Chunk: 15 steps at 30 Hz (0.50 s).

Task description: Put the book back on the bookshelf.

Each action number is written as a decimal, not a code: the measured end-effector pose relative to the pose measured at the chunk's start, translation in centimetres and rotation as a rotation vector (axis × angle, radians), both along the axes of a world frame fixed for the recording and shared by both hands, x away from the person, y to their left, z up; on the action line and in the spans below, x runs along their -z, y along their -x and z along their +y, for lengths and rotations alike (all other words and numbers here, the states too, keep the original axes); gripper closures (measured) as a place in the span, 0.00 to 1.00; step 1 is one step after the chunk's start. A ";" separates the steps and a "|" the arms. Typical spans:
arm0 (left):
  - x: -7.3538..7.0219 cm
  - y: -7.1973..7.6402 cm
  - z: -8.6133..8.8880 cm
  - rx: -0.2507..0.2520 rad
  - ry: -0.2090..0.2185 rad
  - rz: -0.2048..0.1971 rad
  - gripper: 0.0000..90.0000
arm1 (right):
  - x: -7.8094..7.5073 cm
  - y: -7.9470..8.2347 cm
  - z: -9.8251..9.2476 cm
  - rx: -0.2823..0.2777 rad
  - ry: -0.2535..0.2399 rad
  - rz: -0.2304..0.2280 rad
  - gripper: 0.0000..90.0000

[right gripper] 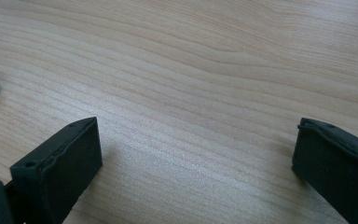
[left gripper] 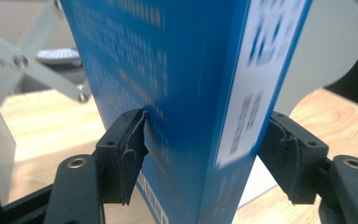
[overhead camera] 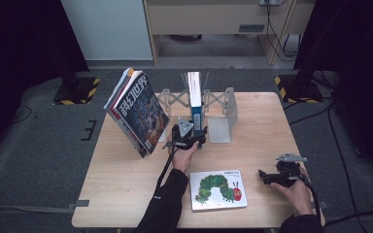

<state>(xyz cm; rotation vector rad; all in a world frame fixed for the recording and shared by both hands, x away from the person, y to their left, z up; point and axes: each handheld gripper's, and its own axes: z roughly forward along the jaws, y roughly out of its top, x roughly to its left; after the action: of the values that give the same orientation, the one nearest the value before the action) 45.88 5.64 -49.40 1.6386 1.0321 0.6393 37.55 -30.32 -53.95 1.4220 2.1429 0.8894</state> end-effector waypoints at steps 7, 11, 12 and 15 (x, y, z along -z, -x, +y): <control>1.3 -0.4 -0.1 -0.017 -0.031 0.024 0.42 | 0.0 0.0 0.0 0.000 0.000 0.000 0.02; 1.6 -0.5 -0.4 -0.028 -0.039 0.010 0.43 | 0.0 0.0 0.0 -0.001 0.000 -0.001 0.02; 1.7 -0.5 -0.4 -0.030 -0.039 0.008 0.43 | 0.0 0.0 0.0 -0.002 0.000 0.000 0.02; 1.9 -0.5 -0.6 -0.036 -0.043 0.010 0.43 | 0.0 0.0 0.0 -0.003 0.001 -0.004 0.02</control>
<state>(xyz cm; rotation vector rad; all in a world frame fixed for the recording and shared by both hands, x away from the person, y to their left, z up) 46.42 5.06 -51.32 1.6656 1.0637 0.6816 37.54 -30.29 -53.97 1.4159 2.1421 0.8917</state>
